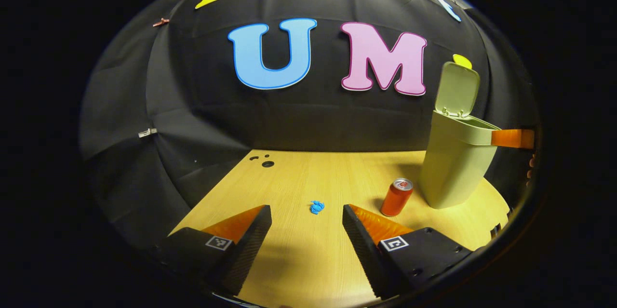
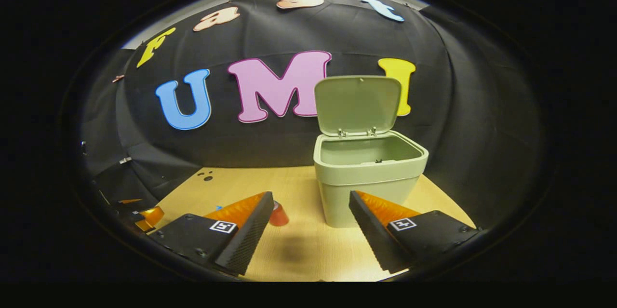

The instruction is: Press the lid of the desktop garbage bin to open it, pick up the crumpled paper on the desktop and throw it into the bin, then pick up the pop can on the desktop and drop it into the bin, and finally close the garbage bin lid.

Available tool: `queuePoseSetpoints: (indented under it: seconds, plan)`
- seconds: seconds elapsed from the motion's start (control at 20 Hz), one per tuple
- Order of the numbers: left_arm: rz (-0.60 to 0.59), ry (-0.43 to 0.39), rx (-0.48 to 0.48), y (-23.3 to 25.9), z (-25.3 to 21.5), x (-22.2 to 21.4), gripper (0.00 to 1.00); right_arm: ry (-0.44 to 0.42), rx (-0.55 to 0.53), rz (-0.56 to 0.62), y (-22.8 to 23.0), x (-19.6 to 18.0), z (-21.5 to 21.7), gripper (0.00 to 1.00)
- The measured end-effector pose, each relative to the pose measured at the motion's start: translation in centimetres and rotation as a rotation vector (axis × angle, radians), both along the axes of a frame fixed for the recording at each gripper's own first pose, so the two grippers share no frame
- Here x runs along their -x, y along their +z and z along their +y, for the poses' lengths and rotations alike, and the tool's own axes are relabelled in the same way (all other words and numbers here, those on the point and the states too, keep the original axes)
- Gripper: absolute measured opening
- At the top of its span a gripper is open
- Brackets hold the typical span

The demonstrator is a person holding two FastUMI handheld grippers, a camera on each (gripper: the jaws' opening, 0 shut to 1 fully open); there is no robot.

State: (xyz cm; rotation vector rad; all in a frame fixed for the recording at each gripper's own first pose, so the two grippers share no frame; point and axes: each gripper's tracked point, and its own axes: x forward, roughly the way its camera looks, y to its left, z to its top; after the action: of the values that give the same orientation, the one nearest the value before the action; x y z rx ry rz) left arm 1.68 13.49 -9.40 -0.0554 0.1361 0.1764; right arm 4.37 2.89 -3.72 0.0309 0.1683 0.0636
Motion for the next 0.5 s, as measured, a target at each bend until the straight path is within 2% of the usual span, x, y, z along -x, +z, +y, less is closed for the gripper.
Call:
queuePoseSetpoints:
  seconds: [0.5]
  plan:
    - [0.13,0.025,0.056,-5.7,1.7,-10.0,0.96,0.003,0.037,0.076,-2.2,-0.6,-2.0,0.99]
